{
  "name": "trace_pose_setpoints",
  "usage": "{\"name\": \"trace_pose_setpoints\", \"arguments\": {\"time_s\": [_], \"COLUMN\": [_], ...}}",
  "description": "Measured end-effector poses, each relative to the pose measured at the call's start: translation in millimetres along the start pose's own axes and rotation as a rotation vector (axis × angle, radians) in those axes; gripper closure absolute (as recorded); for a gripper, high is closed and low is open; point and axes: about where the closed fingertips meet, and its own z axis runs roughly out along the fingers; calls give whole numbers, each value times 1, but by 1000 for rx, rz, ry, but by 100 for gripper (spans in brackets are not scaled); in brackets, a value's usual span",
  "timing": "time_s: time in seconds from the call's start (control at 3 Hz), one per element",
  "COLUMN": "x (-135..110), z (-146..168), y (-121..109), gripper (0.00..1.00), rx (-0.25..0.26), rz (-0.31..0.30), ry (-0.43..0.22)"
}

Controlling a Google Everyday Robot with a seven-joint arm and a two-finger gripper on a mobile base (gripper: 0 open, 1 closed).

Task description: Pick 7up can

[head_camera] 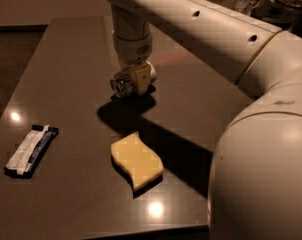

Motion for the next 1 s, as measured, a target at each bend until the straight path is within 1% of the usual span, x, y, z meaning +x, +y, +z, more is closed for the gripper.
{"name": "trace_pose_setpoints", "arguments": {"time_s": [0.33, 0.67, 1.0], "x": [10, 11, 10], "z": [-39, -72, -71], "y": [-6, -14, -26], "gripper": [99, 100, 100], "rx": [39, 93, 136], "rz": [37, 52, 53], "ry": [-52, -99, -103]}}
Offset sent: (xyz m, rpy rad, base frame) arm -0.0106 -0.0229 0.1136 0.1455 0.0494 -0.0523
